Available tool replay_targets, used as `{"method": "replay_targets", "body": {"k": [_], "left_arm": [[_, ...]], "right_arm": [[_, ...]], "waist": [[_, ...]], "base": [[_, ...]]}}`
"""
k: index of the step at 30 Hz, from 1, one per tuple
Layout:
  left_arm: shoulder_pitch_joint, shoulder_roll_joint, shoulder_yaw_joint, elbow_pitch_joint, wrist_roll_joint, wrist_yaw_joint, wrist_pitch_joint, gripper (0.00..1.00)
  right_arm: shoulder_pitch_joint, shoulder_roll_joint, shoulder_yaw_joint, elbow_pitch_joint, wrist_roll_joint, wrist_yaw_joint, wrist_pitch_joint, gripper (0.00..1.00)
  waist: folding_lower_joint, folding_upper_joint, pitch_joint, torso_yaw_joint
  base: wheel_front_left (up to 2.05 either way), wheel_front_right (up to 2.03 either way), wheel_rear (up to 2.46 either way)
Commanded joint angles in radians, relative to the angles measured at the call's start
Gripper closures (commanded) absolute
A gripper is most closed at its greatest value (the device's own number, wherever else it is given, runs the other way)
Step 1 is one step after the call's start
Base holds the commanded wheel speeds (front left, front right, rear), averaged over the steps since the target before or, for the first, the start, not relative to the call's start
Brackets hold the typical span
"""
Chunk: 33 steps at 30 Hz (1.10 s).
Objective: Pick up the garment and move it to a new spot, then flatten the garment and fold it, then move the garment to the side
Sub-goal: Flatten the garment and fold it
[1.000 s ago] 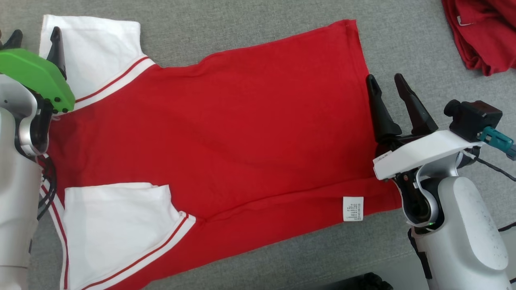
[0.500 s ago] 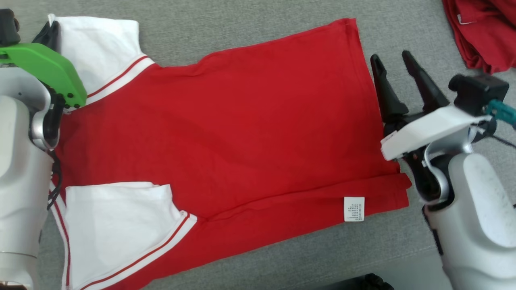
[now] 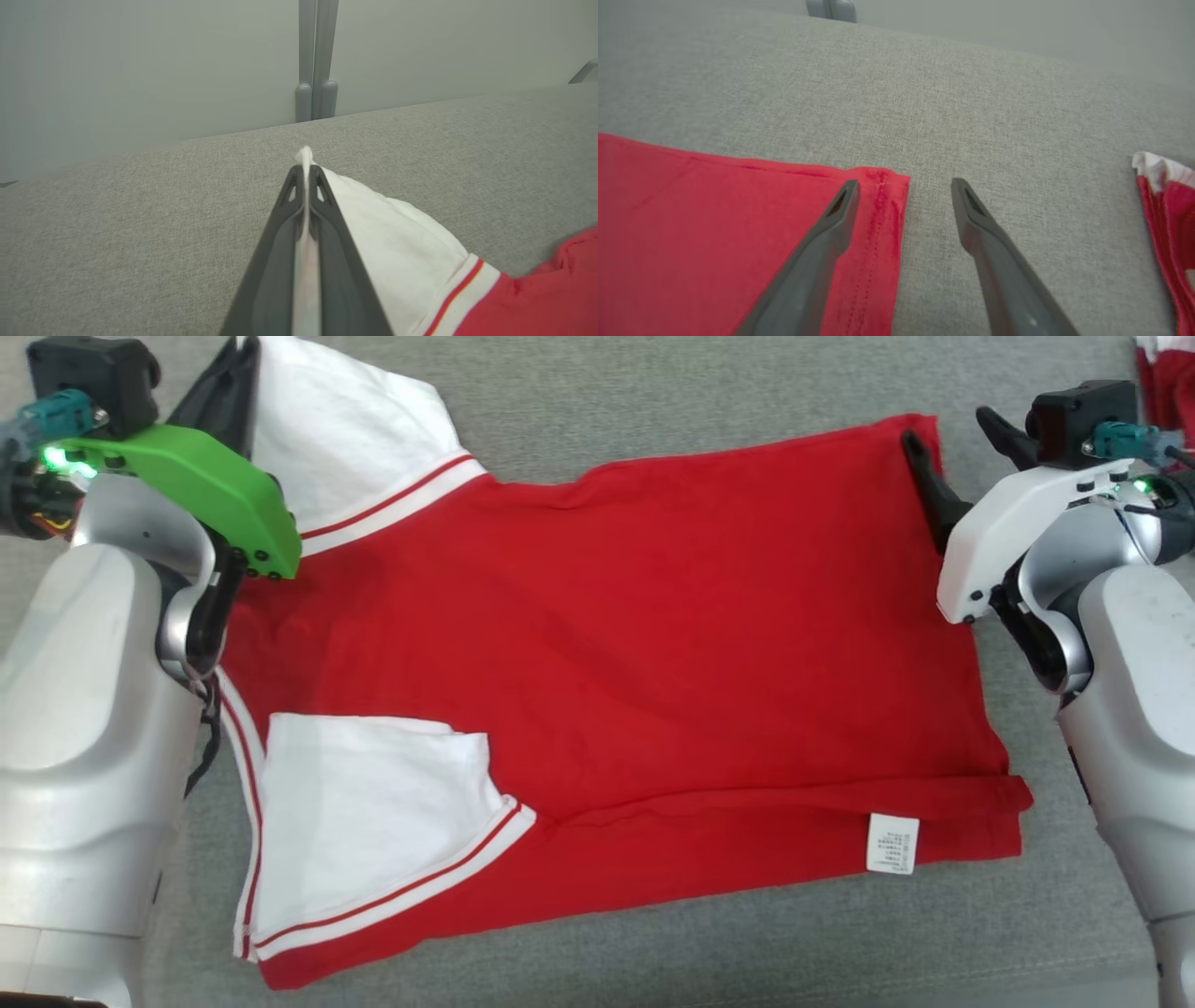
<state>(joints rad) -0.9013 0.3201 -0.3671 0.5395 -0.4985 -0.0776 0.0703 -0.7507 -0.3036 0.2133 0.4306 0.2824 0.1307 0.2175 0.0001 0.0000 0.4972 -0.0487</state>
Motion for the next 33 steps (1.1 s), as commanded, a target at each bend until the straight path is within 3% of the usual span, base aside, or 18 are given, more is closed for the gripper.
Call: {"method": "replay_targets", "body": {"k": [1,6,7,8,13,14,24,25,33], "left_arm": [[0.018,-0.004,-0.006,-0.019,-0.004,-0.005,-0.002,1.00],[0.050,-0.007,-0.014,-0.092,-0.014,-0.004,-0.010,1.00],[0.061,-0.006,-0.013,-0.110,-0.015,-0.001,-0.012,1.00],[0.074,-0.005,-0.011,-0.127,-0.021,0.000,-0.017,1.00],[0.154,0.000,0.003,-0.196,-0.044,0.015,-0.038,1.00],[0.173,0.000,0.008,-0.211,-0.050,0.019,-0.041,1.00],[0.303,0.012,0.037,-0.312,-0.094,0.054,-0.067,1.00],[0.349,0.016,0.041,-0.352,-0.096,0.063,-0.086,1.00],[0.567,0.034,0.052,-0.529,-0.107,0.107,-0.129,1.00]], "right_arm": [[-0.019,-0.015,0.011,0.028,-0.004,0.000,0.013,0.00],[-0.054,-0.037,0.049,0.115,0.018,0.000,0.034,0.00],[-0.058,-0.039,0.063,0.132,0.024,0.000,0.038,0.04],[-0.061,-0.042,0.072,0.147,0.028,0.000,0.034,0.51],[-0.068,-0.039,0.109,0.229,0.047,0.000,0.007,0.87],[-0.071,-0.038,0.117,0.248,0.047,0.000,-0.004,1.00],[-0.101,-0.025,0.138,0.396,0.069,0.000,-0.153,1.00],[-0.080,-0.030,0.152,0.399,0.084,0.000,-0.213,1.00],[0.080,-0.068,0.193,0.308,0.150,0.000,-0.349,1.00]], "waist": [[-0.0001,0.0000,-0.017,0.036],[-0.0001,0.0000,-0.026,0.056],[-0.0001,0.0000,-0.030,0.058],[-0.0001,0.0000,-0.035,0.060],[-0.0001,0.0000,-0.077,0.067],[-0.0001,0.0000,-0.086,0.070],[-0.0001,0.0000,-0.167,0.086],[-0.0001,0.0000,-0.197,0.083],[-0.0001,0.0000,-0.288,0.077]], "base": [[0.00,0.00,0.00],[0.00,0.00,0.00],[0.00,0.00,0.00],[0.00,0.00,0.00],[0.00,0.00,0.00],[0.00,0.00,0.00],[0.00,0.00,0.00],[0.00,0.00,0.00],[0.00,0.00,0.00]]}}
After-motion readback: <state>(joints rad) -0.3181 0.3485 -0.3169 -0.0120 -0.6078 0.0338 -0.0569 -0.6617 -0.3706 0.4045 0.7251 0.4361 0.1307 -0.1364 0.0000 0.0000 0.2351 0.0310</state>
